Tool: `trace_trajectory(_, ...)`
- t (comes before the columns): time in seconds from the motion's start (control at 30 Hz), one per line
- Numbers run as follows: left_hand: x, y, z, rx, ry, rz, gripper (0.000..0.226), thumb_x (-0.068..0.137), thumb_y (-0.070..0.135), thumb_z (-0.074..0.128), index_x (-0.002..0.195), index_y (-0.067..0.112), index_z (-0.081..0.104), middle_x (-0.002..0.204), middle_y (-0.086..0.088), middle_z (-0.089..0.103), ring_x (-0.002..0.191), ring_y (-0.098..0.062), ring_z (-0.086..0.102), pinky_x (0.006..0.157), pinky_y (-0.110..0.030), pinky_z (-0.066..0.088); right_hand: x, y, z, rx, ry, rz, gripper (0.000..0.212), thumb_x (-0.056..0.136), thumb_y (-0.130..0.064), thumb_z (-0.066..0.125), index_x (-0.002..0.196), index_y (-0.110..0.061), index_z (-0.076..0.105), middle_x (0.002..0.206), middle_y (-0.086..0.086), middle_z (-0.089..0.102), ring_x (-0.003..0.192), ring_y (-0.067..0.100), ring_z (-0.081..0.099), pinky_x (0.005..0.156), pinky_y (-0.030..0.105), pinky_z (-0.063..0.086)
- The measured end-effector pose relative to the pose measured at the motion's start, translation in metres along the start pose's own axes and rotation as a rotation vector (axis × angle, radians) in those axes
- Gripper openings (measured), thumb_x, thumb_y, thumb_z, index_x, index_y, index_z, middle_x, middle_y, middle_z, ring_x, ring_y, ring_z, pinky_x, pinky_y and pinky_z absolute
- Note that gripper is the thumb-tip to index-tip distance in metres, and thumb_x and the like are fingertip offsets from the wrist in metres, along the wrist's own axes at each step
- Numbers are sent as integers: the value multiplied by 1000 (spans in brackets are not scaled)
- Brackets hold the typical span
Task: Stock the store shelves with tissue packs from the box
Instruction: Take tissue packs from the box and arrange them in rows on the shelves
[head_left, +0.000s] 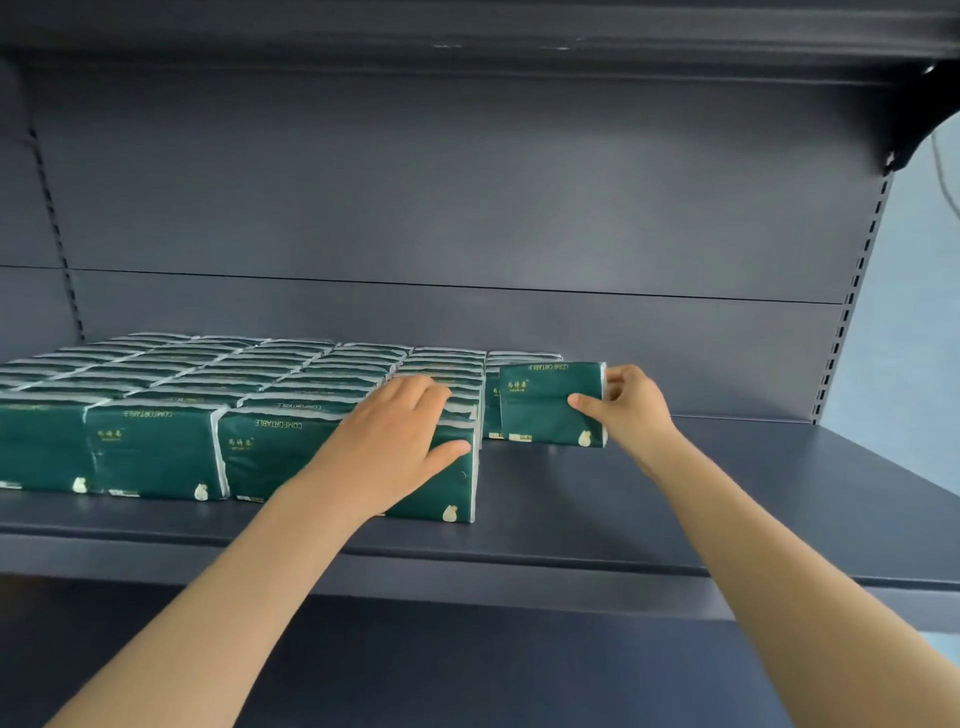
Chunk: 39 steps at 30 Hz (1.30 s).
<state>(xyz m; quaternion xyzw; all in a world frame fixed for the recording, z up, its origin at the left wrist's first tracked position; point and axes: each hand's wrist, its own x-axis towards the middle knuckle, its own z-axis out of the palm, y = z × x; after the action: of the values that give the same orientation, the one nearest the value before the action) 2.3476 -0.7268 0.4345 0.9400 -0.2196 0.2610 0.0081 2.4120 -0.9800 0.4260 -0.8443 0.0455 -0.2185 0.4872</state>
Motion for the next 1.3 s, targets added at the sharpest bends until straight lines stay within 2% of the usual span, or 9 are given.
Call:
trace_trajectory(0.1,3,-5,6,36,-78,42,68,89,59,29,141,16,33,145,2,33,136,-16,30,112,-30,24,9,13,20,-73,-12,15,46,82,-25,73,116,-5,49,106,5,56,94,20,54,66,25,41)
trace_trajectory(0.2,3,-7,11,64,-88,56,70,86,61,26,139,16,37,144,3,35,134,-16,34,108,-30,29,12,22,36,-113,-26,-4,47,83,-26,71,118,-6,48,113,6,58,95,21,57,72,26,39)
trace_trajectory(0.33,3,-10,19,56,-49,72,68,86,59,29,134,14,45,138,0,46,127,-19,45,104,-34,36,14,21,47,-199,-63,-47,47,82,-29,71,117,-8,47,103,1,59,58,0,49,69,27,40)
trace_trajectory(0.47,2,-11,23,77,-14,88,67,86,58,30,129,12,50,131,-2,52,121,-21,51,99,-35,41,17,21,49,-276,-30,-35,50,83,-34,71,118,-7,46,112,6,59,55,-2,42,70,28,41)
trace_trajectory(0.7,7,-9,7,106,-149,104,61,94,57,32,140,17,34,141,2,40,129,-17,39,108,-31,29,6,6,37,-498,-150,99,42,81,-38,70,102,-7,49,69,-3,52,86,25,56,66,30,43)
trace_trajectory(0.83,4,-21,-19,49,-162,46,61,95,56,32,134,11,43,134,-7,48,121,-22,47,100,-36,39,-18,-15,20,-720,-273,66,40,83,-40,66,103,-6,58,89,5,56,86,25,53,71,29,42)
trace_trajectory(0.97,-6,-42,-60,106,-31,-35,56,97,48,37,134,6,42,131,-13,49,120,-30,47,95,-45,43,-49,-49,5,-1045,-265,-81,55,84,-47,59,124,-11,52,118,10,57,112,32,52,91,38,47)
trace_trajectory(1.17,-20,-82,-119,191,155,-95,52,96,42,45,124,-1,49,122,-21,52,116,-38,47,87,-51,43,-98,-123,-6,-1174,-148,-206,38,90,-26,55,122,-7,48,124,12,53,118,32,47,79,36,41)
trace_trajectory(1.3,-39,-101,-147,182,197,-130,53,94,41,49,123,-3,49,120,-26,51,115,-41,47,89,-57,44,-130,-165,-5,-1223,-82,-324,41,93,-27,50,128,-6,45,128,13,51,122,32,44,90,40,41)
